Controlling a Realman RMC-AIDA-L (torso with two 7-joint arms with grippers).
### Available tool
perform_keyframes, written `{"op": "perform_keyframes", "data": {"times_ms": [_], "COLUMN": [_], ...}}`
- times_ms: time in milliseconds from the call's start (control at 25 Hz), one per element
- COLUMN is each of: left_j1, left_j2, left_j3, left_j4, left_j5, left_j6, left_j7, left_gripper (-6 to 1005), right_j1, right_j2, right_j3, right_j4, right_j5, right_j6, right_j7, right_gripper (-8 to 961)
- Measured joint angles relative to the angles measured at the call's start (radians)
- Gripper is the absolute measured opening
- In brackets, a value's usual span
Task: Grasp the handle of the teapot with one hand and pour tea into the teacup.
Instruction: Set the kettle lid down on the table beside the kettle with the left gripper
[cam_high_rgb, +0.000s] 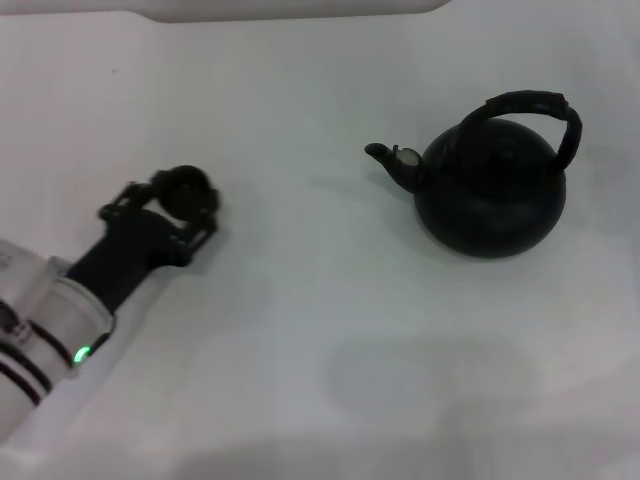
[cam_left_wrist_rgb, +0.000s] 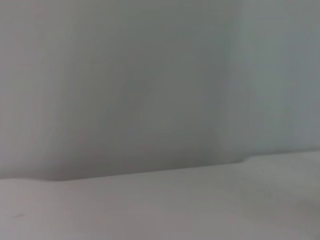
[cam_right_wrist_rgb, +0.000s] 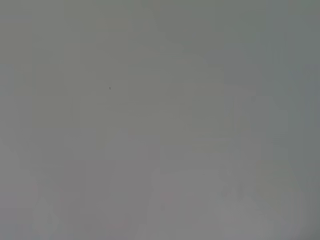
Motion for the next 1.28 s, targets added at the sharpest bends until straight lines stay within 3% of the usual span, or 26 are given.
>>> {"op": "perform_keyframes", "data": {"times_ms": [400,1280], "left_j1": [-0.024,-0.039], "left_j2": [-0.001,-0.003], "left_j3": [0.065,0.081], "left_j4": [-0.028,-0.03], "left_j5": [0.139,0.145], "left_j6": [-0.001,0.074], "left_j7": [-0.001,-0.002], "left_gripper": [695,696], "right_j1": [0.003,0.005], "right_j2": [0.0,0.0], "right_j3": [0.0,0.0], "right_j4": [0.0,0.0], "right_j5": [0.0,0.0], "right_j6": [0.0,0.003], "right_j7": [0.003,0.004], "right_gripper": [644,643]}}
